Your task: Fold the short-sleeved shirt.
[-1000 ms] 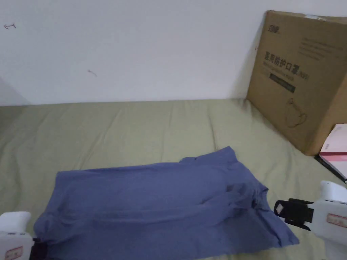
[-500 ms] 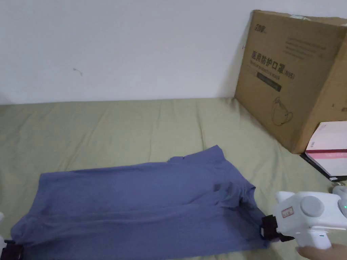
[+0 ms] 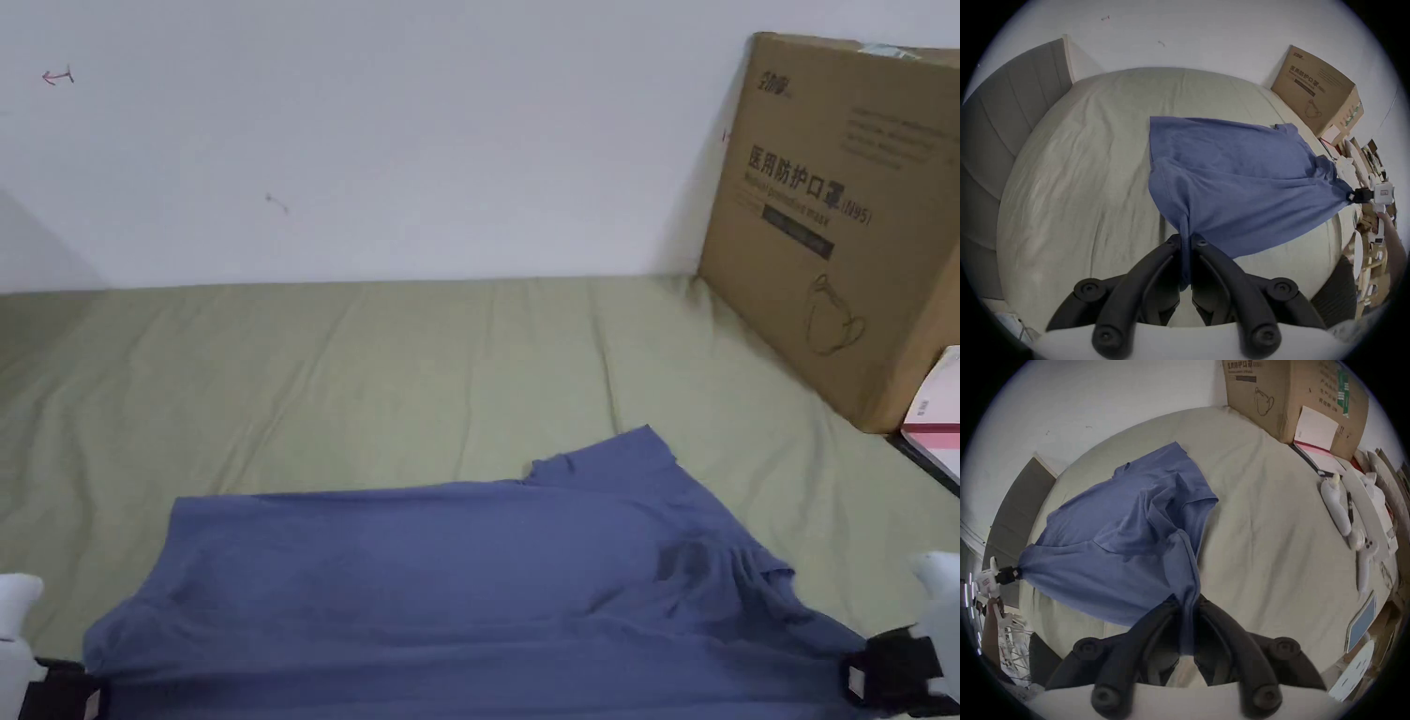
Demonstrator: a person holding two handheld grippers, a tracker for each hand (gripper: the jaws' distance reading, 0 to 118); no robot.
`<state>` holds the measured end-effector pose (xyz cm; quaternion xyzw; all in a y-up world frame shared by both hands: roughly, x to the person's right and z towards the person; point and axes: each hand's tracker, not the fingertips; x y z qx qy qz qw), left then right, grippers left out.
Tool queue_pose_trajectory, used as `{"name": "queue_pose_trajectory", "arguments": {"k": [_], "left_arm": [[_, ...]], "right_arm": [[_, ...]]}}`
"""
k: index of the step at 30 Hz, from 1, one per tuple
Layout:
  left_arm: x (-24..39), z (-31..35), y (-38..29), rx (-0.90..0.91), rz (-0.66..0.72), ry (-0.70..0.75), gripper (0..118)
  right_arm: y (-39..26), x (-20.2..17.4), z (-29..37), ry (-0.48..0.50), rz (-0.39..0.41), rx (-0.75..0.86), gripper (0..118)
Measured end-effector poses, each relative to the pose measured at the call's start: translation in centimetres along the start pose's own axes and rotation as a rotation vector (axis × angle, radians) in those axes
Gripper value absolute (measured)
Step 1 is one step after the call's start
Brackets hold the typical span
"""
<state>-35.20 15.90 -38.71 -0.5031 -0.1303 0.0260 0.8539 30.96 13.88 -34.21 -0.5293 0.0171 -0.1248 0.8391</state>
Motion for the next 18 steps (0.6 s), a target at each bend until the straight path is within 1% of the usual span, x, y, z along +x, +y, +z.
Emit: {"name": "queue_pose_trajectory", "arguments": {"k": [4, 6, 8, 10, 11, 12, 13, 14, 15, 16, 17, 18], "left_arm": [[-0.3, 0.6, -3.5, -0.111, -0.047, -0.039, 6], [-0.4, 0.6, -4.6, -0.128, -0.079, -0.033, 6], [-0.7, 0.0, -5.3, -0.134, -0.071, -0.04, 6], [-1.2, -0.5, -5.9, -0.126, -0.021, -0.064, 6], [-1.4, -0.6, -6.0, -0.119, -0.004, -0.064, 13], [-1.6, -0.6, -6.1, -0.119, 0.005, -0.063, 30], [-1.6, -0.5, -6.2, -0.125, 0.009, -0.054, 54], [-1.9, -0.5, -6.3, -0.133, 0.017, -0.045, 80], [-2.1, -0.4, -6.5, -0.146, 0.049, -0.054, 95], [-2.3, -0.5, -6.7, -0.162, 0.085, -0.096, 106], [-2.4, -0.4, -6.9, -0.18, 0.119, -0.147, 108], [-2.4, -0.2, -6.9, -0.182, 0.141, -0.175, 108]], "right_arm": [[-3.7, 0.6, 0.7, 0.009, -0.013, -0.056, 8], [-5.0, 1.2, 0.0, 0.028, -0.036, -0.103, 8], [-5.6, 1.5, -1.1, 0.021, -0.047, -0.106, 8], [-6.0, 1.8, -1.6, 0.028, -0.111, -0.086, 8], [-6.0, 1.8, -1.6, 0.038, -0.142, -0.084, 10], [-6.0, 1.4, -1.4, 0.041, -0.146, -0.082, 13], [-6.0, 1.2, -1.1, 0.036, -0.142, -0.077, 23], [-6.0, 0.9, -0.9, 0.029, -0.136, -0.07, 58], [-6.0, 0.6, -0.7, 0.017, -0.121, -0.063, 95], [-6.3, -0.9, 0.2, -0.003, -0.099, -0.06, 116], [-6.4, -1.4, 0.5, -0.01, -0.091, -0.046, 118], [-6.2, -1.8, 1.0, -0.021, -0.093, 0.008, 118]]}}
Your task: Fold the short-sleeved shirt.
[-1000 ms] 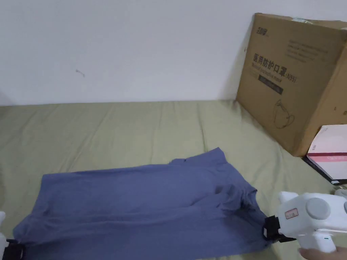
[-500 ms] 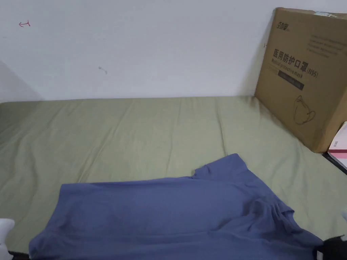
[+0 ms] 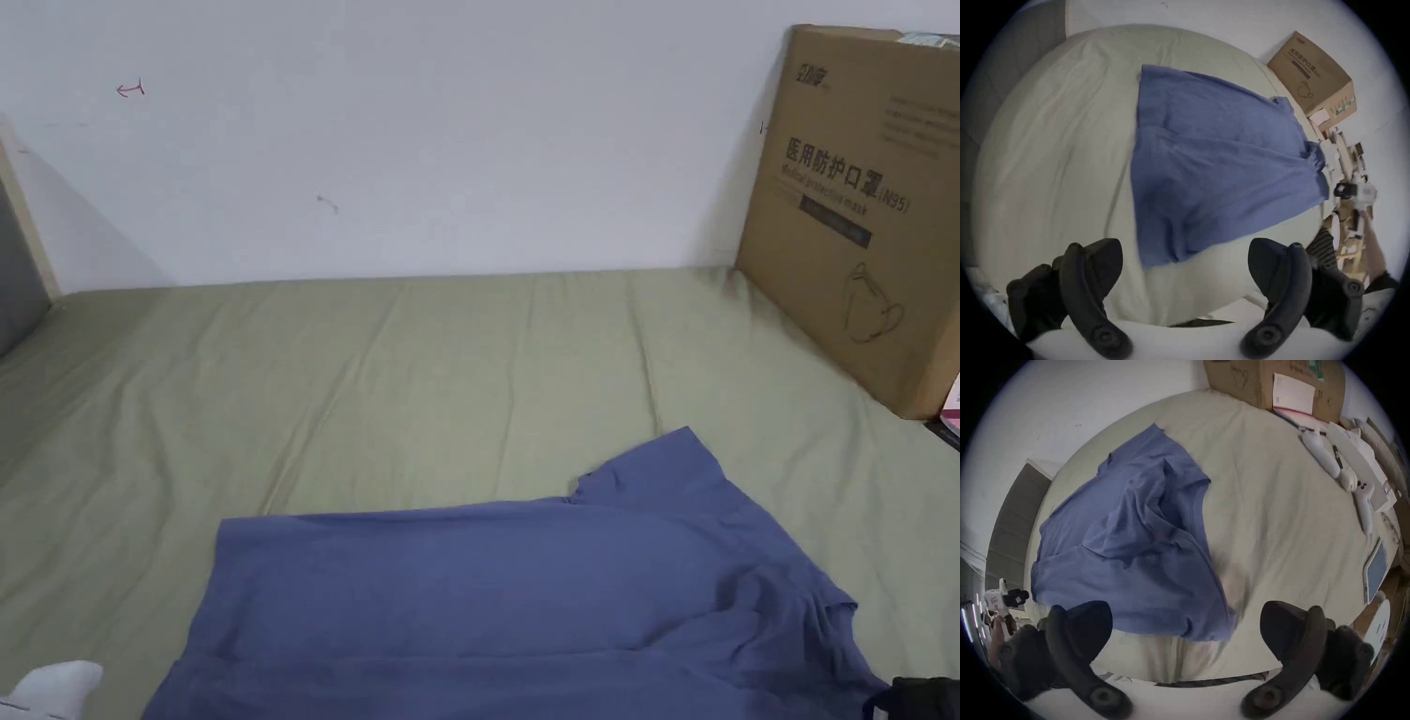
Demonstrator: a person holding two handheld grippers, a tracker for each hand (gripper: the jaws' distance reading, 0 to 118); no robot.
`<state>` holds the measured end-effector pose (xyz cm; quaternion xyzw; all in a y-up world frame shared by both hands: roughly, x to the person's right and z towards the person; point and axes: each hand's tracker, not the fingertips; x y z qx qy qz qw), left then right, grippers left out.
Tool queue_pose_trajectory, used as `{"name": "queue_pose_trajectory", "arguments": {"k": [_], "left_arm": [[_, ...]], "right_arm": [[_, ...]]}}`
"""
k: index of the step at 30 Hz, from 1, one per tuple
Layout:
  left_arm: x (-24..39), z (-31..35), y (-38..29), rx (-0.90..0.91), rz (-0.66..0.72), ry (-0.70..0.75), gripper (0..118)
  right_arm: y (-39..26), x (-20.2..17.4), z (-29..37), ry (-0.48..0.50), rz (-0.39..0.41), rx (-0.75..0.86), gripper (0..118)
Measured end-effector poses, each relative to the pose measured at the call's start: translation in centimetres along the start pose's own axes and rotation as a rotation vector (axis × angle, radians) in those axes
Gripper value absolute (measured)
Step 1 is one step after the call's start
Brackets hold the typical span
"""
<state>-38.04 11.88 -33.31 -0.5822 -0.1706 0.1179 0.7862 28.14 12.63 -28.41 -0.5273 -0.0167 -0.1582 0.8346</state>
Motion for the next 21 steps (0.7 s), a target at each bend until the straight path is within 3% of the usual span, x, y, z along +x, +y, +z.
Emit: {"name": "queue_pose_trajectory", "arguments": {"k": [4, 7, 9, 10, 11, 12, 13, 16, 18, 21], "left_arm": [[1.6, 1.3, 0.5, 0.052, 0.018, -0.048, 108], [4.0, 3.6, 2.1, 0.197, -0.038, -0.036, 108], [5.8, 5.0, 3.4, 0.306, -0.077, 0.047, 103], [6.4, 5.5, 4.0, 0.342, -0.097, 0.084, 92], [6.8, 5.9, 4.5, 0.371, -0.115, 0.075, 57], [7.1, 6.1, 5.0, 0.385, -0.13, 0.052, 21], [7.4, 6.1, 5.5, 0.388, -0.139, 0.033, 0], [7.6, 5.6, 7.1, 0.4, -0.15, 0.04, 0], [7.0, 4.9, 8.8, 0.406, -0.162, 0.008, 0], [5.9, 3.2, 12.3, 0.411, -0.138, 0.108, 0]], "right_arm": [[0.5, -2.9, 1.7, 0.024, 0.035, 0.033, 118], [1.6, -6.0, 3.7, 0.021, 0.145, 0.153, 118], [2.3, -8.6, 4.9, 0.053, 0.21, 0.228, 115], [2.9, -9.3, 5.3, 0.085, 0.227, 0.255, 108], [3.2, -10.4, 5.6, 0.125, 0.244, 0.281, 77], [3.4, -11.3, 5.9, 0.181, 0.25, 0.314, 34], [3.6, -12.1, 6.0, 0.239, 0.24, 0.355, 0], [4.4, -14.0, 5.2, 0.228, 0.212, 0.439, 0], [5.7, -14.4, 4.0, 0.333, 0.231, 0.402, 0], [6.4, -15.6, 2.8, 0.306, 0.264, 0.421, 0]]}}
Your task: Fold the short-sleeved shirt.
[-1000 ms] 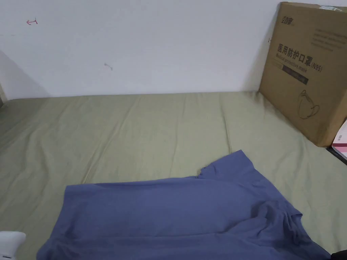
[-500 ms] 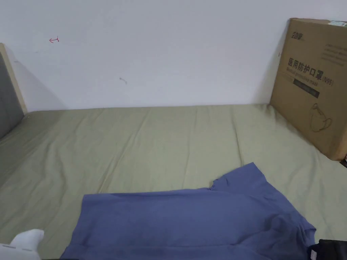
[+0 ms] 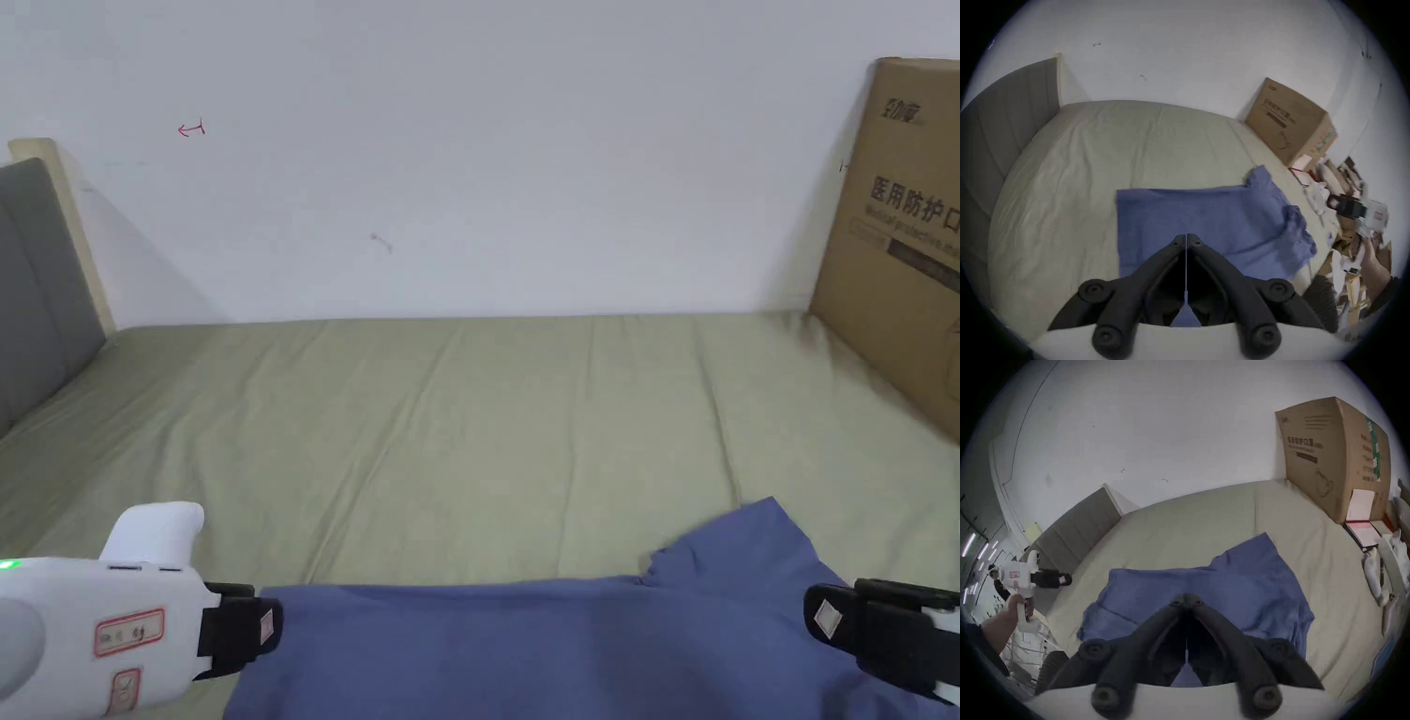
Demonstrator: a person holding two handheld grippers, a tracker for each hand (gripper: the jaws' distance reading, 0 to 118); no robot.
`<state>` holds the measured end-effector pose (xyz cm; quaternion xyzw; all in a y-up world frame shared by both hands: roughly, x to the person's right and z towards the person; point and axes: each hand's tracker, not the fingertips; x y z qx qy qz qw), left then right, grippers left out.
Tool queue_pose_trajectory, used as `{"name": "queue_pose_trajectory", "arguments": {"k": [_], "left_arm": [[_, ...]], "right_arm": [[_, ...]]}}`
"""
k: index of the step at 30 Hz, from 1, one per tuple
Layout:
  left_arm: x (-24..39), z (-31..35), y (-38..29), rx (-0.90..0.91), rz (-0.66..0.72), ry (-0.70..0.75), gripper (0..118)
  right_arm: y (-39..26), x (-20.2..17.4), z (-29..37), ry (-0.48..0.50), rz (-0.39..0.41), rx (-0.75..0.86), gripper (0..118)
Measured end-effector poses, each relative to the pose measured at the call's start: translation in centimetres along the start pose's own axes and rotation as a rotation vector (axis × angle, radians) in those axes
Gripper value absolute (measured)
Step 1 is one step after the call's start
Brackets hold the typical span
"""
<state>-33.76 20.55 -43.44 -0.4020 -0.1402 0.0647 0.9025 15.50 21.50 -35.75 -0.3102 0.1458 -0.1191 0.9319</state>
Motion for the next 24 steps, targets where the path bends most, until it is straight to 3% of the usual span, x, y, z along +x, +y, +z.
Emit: {"name": "queue_pose_trajectory", "arguments": {"k": [6, 7, 10, 11, 15, 17, 22, 24], "left_arm": [[-5.7, -10.6, 5.0, -0.144, -0.031, 0.133, 1], [-6.6, -12.3, 5.4, -0.16, -0.03, 0.136, 9], [-8.5, -16.5, 5.6, -0.218, 0.004, 0.147, 98], [-9.0, -17.9, 5.4, -0.245, 0.009, 0.16, 112], [-9.9, -22.4, 4.7, -0.309, -0.032, 0.158, 111], [-10.4, -24.9, 3.2, -0.361, -0.043, 0.179, 118], [-10.1, -24.1, 2.6, -0.291, -0.032, 0.168, 118], [-9.7, -23.1, 2.9, -0.284, -0.04, 0.169, 104]], "right_arm": [[0.2, 2.1, -3.9, -0.003, 0.007, -0.084, 0], [0.0, 2.5, -4.5, -0.008, -0.002, -0.099, 0], [-0.5, 3.6, -6.0, -0.021, -0.016, -0.132, 0], [-0.7, 3.9, -6.5, -0.026, -0.021, -0.147, 0], [-1.3, 5.1, -8.2, -0.032, -0.046, -0.191, 0], [-1.5, 5.7, -8.9, -0.029, -0.074, -0.2, 0], [-1.4, 6.8, -9.5, -0.022, -0.129, -0.183, 0], [-1.1, 7.2, -9.2, -0.082, -0.093, -0.128, 0]]}}
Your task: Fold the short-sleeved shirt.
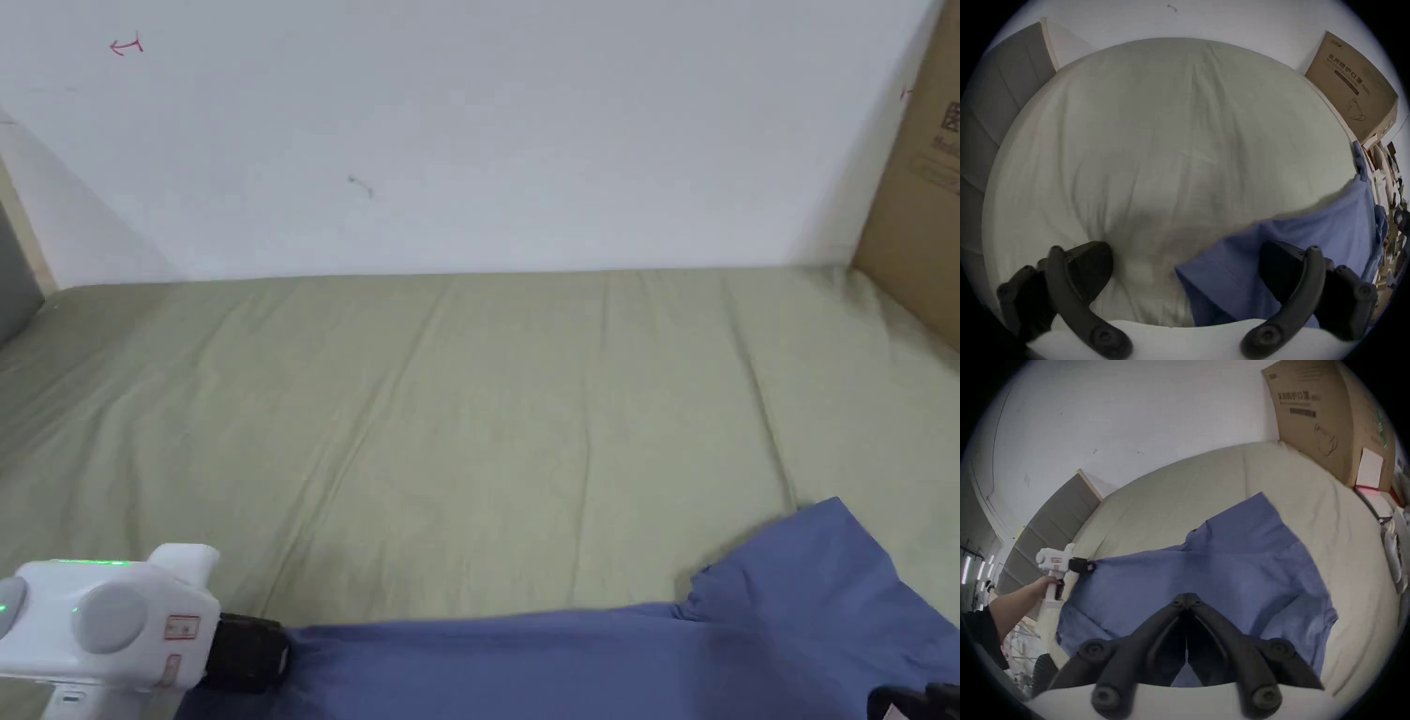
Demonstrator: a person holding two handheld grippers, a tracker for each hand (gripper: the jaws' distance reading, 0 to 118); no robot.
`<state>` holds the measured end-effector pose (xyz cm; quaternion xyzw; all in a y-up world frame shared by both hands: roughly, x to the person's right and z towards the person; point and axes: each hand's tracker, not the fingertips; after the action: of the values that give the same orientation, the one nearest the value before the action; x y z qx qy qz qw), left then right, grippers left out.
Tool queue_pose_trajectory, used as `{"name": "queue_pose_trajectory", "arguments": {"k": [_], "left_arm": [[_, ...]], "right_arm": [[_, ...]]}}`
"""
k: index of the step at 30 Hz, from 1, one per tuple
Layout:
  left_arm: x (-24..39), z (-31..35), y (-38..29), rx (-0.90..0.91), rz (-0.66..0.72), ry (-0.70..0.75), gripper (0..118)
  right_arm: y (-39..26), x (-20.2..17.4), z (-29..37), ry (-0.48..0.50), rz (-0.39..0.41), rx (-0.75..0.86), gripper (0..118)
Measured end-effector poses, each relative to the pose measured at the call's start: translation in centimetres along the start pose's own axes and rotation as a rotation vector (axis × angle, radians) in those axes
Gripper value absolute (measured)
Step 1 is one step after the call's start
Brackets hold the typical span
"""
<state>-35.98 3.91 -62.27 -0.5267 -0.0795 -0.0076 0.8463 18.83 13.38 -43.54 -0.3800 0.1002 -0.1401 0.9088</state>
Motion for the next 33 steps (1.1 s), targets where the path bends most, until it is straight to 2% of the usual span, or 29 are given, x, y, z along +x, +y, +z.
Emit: {"name": "queue_pose_trajectory", "arguments": {"k": [2, 3, 4, 5, 6, 7, 9, 10, 11, 13, 14, 16, 17, 20, 22, 23, 24, 25, 26, 27, 28, 30, 33], "left_arm": [[0.8, 2.0, 0.0, 0.058, -0.012, 0.046, 94], [1.1, 3.1, -0.2, 0.089, -0.019, 0.06, 74], [1.4, 4.2, -0.4, 0.112, -0.029, 0.05, 47], [1.5, 5.0, -0.5, 0.114, -0.027, -0.01, 8], [1.7, 5.7, -0.6, 0.099, -0.021, -0.064, 3], [2.1, 6.6, -0.8, 0.108, -0.011, -0.098, 3], [3.0, 8.6, -1.0, 0.144, -0.049, -0.061, 3], [3.2, 9.6, -1.1, 0.166, -0.056, -0.065, 3], [3.2, 10.5, -1.2, 0.174, -0.057, -0.083, 3], [4.2, 12.0, -1.4, 0.184, -0.061, -0.106, 3], [4.4, 12.5, -1.6, 0.189, -0.065, -0.104, 3], [4.9, 13.4, -1.8, 0.201, -0.075, -0.099, 3], [5.0, 13.8, -2.0, 0.203, -0.08, -0.101, 3], [5.0, 14.1, -2.0, 0.195, -0.088, -0.101, 3], [4.9, 13.9, -2.0, 0.176, -0.09, -0.097, 3], [4.9, 13.7, -2.0, 0.165, -0.094, -0.093, 3], [4.9, 13.5, -2.0, 0.161, -0.097, -0.088, 3], [4.8, 13.3, -2.1, 0.157, -0.1, -0.085, 3], [4.8, 13.1, -2.1, 0.154, -0.101, -0.083, 3], [4.7, 12.9, -2.2, 0.152, -0.096, -0.082, 3], [4.2, 12.4, -2.2, 0.148, -0.082, -0.086, 3], [3.9, 11.7, -2.6, 0.136, -0.044, -0.093, 3], [3.3, 10.4, -3.1, 0.087, -0.025, -0.087, 3]], "right_arm": [[0.6, 0.7, 0.3, -0.037, 0.019, 0.064, 0], [1.1, 1.3, 0.4, -0.041, 0.021, 0.089, 0], [1.8, 2.0, 0.3, -0.047, 0.015, 0.103, 0], [2.7, 3.2, -0.1, -0.055, 0.008, 0.102, 0], [3.8, 4.0, -0.6, -0.058, -0.001, 0.099, 0], [5.1, 5.0, -1.4, -0.051, -0.019, 0.092, 0], [7.8, 6.8, -3.6, -0.048, -0.054, 0.067, 0], [9.3, 7.5, -4.9, -0.079, -0.068, 0.035, 0], [10.8, 8.2, -6.4, -0.112, -0.078, 0.001, 21], [13.0, 9.5, -9.8, -0.2, -0.1, -0.1, 102], [13.6, 10.3, -11.4, -0.217, -0.121, -0.15, 118], [14.4, 11.7, -13.5, -0.223, -0.172, -0.176, 118], [14.5, 11.3, -14.5, -0.246, -0.171, -0.199, 118], [14.1, 11.8, -18.3, -0.402, -0.066, -0.403, 116], [13.2, 12.2, -20.1, -0.407, 0.003, -0.475, 109], [12.9, 11.7, -19.4, -0.387, 0.006, -0.436, 99], [13.0, 11.0, -18.3, -0.389, 0.031, -0.358, 74], [12.9, 10.4, -17.8, -0.349, 0.03, -0.325, 44], [12.9, 10.1, -17.3, -0.319, 0.025, -0.328, 3], [12.8, 9.7, -16.7, -0.306, 0.031, -0.334, 2], [12.7, 9.3, -16.2, -0.225, 0.006, -0.353, 2], [12.2, 8.8, -14.7, -0.182, 0.0, -0.32, 2], [12.5, 8.2, -11.3, -0.228, -0.024, -0.158, 2]]}}
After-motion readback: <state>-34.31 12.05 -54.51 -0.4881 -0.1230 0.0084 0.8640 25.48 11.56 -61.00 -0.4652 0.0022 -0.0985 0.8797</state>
